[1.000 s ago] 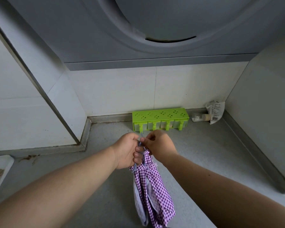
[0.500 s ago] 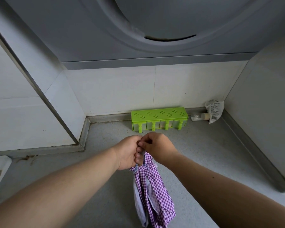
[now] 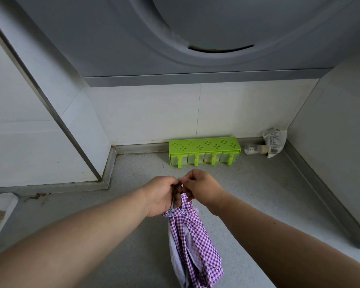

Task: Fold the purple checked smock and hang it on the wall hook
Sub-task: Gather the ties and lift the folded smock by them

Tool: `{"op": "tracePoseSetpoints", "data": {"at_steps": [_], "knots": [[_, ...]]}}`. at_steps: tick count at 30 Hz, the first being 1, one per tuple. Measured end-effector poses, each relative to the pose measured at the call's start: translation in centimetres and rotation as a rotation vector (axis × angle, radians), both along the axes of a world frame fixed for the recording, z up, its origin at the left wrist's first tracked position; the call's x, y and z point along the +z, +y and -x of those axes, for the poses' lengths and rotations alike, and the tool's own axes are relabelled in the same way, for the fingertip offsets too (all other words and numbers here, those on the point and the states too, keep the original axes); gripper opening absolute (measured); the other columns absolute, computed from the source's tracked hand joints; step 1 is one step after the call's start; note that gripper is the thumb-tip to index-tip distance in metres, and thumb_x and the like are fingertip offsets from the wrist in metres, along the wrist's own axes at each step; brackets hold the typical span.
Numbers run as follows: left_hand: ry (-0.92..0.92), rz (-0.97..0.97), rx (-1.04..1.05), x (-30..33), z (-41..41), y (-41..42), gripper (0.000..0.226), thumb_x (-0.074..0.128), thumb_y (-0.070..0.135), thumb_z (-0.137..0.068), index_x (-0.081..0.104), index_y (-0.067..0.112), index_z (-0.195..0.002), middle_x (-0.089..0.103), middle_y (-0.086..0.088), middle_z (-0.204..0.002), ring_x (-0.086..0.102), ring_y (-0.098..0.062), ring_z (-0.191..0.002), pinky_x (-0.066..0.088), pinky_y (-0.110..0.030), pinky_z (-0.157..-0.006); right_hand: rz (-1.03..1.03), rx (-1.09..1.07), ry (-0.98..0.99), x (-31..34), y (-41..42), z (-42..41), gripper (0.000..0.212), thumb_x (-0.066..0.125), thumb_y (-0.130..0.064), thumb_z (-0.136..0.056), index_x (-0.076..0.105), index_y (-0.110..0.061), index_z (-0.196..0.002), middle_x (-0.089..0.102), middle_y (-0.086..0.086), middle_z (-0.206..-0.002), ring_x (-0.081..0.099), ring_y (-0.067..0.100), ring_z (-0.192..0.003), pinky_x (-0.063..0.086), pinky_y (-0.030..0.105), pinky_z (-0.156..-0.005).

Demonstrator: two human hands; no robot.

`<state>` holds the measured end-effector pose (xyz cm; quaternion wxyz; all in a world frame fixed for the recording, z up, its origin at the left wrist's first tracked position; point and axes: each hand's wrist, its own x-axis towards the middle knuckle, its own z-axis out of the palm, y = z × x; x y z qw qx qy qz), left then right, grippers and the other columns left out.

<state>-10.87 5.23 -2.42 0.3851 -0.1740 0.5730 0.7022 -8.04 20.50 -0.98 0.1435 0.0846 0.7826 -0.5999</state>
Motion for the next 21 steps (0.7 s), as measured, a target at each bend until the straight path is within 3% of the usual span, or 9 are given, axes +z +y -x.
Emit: {"op": "tracePoseSetpoints", "data": {"at_steps": [6,10,14,15,17,21], "knots": [[0.156,0.025,-0.068,0.6,0.0,-1.3,0.013,0.053,-0.002,-0.101,0.064,0.0,-0.095,0.07,-0.019,-0.078,0.07,-0.024,-0.063,0.057,-0.031,-0.053,-0.033,-0.004,0.0,0.2,-0.6,0.3,0.017,0.06,-0.02,-0.103,0.064,-0.004,-0.097,0.072,0.009,-0.073,0.064,0.019,-0.062,0.059,0.041,-0.067],[0.199,0.118,-0.076,0.2,0.2,-2.4,0.01,0.066,0.007,-0.101,0.063,0.008,-0.091,0.074,-0.02,-0.087,0.07,-0.026,-0.07,0.06,-0.031,-0.056,-0.102,0.045,0.022,0.1,-0.7,0.3,0.015,0.058,-0.021,-0.103,0.064,-0.01,-0.097,0.076,0.012,-0.078,0.068,0.021,-0.063,0.061,0.05,-0.074],[0.254,0.171,-0.065,0.7,0.2,-2.6,0.011,0.066,0.003,-0.098,0.062,0.008,-0.089,0.074,-0.019,-0.083,0.069,-0.024,-0.064,0.059,-0.032,-0.055,-0.058,0.098,0.051,0.3,-0.5,0.3,0.007,0.062,-0.015,-0.098,0.062,-0.012,-0.105,0.075,0.015,-0.081,0.068,0.019,-0.064,0.061,0.045,-0.071],[0.277,0.197,-0.067,0.8,0.2,-2.6,0.01,0.066,0.003,-0.097,0.062,0.008,-0.089,0.074,-0.018,-0.082,0.07,-0.024,-0.064,0.059,-0.033,-0.056,-0.062,0.124,0.07,0.4,-0.5,0.2,0.015,0.064,-0.012,-0.094,0.06,-0.015,-0.108,0.075,0.012,-0.081,0.068,0.018,-0.065,0.06,0.042,-0.069],[0.34,0.262,-0.099,0.8,0.4,-2.8,0.01,0.067,0.005,-0.097,0.063,0.008,-0.089,0.073,-0.015,-0.079,0.07,-0.023,-0.064,0.058,-0.034,-0.057,-0.184,0.206,0.164,0.5,-0.4,0.1,0.026,0.066,-0.01,-0.087,0.055,-0.022,-0.108,0.075,0.006,-0.08,0.066,0.013,-0.065,0.054,0.037,-0.063],[0.568,0.498,-0.212,1.5,0.7,-2.9,0.016,0.074,0.016,-0.096,0.066,0.012,-0.083,0.073,-0.009,-0.077,0.072,-0.021,-0.066,0.063,-0.04,-0.062,-0.492,0.295,0.43,0.7,-0.4,-0.1,0.022,0.061,-0.014,-0.088,0.052,-0.028,-0.103,0.063,-0.007,-0.073,0.056,0.008,-0.061,0.044,0.027,-0.054]]}}
